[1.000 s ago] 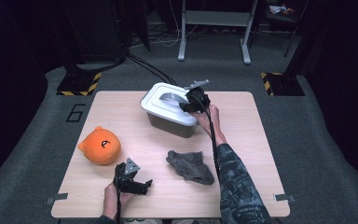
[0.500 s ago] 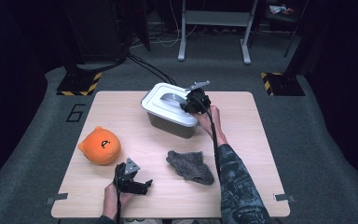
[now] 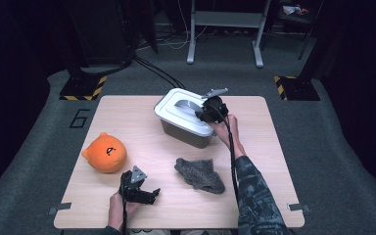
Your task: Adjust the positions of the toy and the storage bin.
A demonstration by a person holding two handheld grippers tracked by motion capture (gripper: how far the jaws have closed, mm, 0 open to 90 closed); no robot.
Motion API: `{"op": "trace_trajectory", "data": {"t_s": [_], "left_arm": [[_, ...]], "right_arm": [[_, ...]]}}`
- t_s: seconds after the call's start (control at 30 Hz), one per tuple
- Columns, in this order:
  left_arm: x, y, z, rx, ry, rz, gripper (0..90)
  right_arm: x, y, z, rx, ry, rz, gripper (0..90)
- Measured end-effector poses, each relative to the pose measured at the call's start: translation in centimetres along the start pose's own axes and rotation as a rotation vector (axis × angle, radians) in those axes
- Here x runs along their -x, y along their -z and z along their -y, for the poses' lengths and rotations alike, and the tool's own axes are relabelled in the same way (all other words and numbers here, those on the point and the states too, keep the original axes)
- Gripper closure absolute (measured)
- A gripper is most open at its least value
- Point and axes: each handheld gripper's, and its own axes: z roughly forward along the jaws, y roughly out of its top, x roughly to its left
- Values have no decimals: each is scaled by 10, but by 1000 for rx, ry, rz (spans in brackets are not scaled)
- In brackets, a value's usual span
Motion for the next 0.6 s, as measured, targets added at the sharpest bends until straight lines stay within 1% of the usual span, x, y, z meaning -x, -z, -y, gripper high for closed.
{"op": "trace_trajectory", "data": {"t_s": [0.03,0.07,0.13,0.2,0.23,0.27,0.3,0.4,0.43,0.53,0.6], "left_arm": [[0,0,0,-2,0,2,12],[0,0,0,2,1,-2,12],[0,0,0,0,1,0,11],[0,0,0,-1,0,1,12],[0,0,0,3,1,-3,12],[0,0,0,-1,0,1,12],[0,0,0,0,0,0,11],[0,0,0,0,0,0,11],[0,0,0,-1,1,2,12],[0,0,0,-1,1,2,12],[0,0,0,-1,1,2,11]], "right_arm": [[0,1,1,0,4,-1,614],[0,2,1,-2,-6,3,614],[1,5,4,2,8,3,614],[0,7,7,6,-15,6,614],[1,8,8,10,-1,6,615],[0,9,9,8,-13,10,615],[0,10,10,7,-8,12,615],[-3,14,11,-3,-42,23,615],[-4,15,11,-7,-39,28,614],[-8,17,12,-16,-60,37,615],[-11,19,13,-16,-66,44,615]]}}
